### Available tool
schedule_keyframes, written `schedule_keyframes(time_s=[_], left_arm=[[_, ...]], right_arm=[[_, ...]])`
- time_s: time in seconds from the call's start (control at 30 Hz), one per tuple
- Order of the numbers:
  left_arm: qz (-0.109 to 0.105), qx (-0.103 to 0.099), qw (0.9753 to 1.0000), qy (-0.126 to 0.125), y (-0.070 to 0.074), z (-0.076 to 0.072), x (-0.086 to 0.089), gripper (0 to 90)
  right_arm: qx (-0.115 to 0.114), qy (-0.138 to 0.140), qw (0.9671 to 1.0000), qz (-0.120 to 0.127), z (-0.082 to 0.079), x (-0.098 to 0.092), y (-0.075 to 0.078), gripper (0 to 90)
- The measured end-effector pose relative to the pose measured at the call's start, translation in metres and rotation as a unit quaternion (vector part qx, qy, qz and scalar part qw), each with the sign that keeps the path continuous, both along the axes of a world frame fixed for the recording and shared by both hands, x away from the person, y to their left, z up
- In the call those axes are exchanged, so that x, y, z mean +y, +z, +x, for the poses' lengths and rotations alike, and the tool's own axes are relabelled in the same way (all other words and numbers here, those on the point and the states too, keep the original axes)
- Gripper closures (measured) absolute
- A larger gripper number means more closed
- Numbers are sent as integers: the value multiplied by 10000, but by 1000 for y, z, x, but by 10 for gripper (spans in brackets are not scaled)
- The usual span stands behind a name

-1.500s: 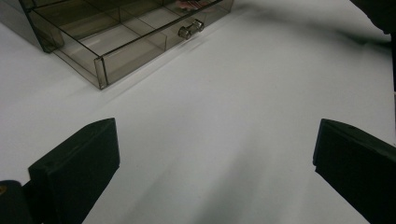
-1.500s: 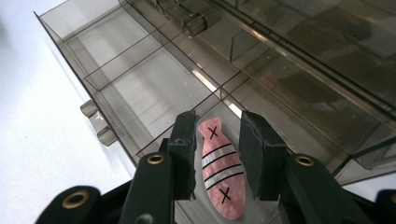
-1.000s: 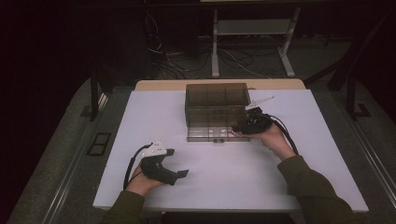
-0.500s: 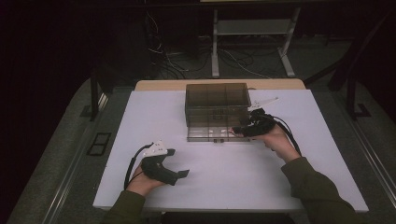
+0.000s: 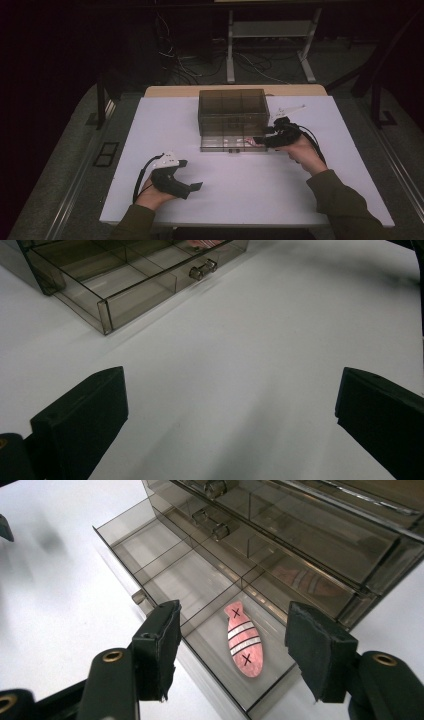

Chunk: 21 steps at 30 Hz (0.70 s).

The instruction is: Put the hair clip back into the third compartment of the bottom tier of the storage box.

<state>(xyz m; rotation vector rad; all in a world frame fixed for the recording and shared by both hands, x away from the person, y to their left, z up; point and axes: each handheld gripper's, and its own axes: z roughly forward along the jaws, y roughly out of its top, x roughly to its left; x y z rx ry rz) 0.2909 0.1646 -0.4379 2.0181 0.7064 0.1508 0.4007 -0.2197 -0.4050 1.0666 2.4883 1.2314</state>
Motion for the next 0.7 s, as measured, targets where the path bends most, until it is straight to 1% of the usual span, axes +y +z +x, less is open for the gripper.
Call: schedule_keyframes(time_s=[0.1,0.27,0.7], left_arm=[[7,4,10000,-7,0,0,0,0],[8,2,10000,-9,-1,-1,0,0],[25,0,10000,-18,0,-1,1,0]], right_arm=[[-42,-12,10000,-18,-3,-2,2,364],[-63,-41,10000,26,-9,-5,4,355],[-147,-97,9998,108,-25,-17,3,327]])
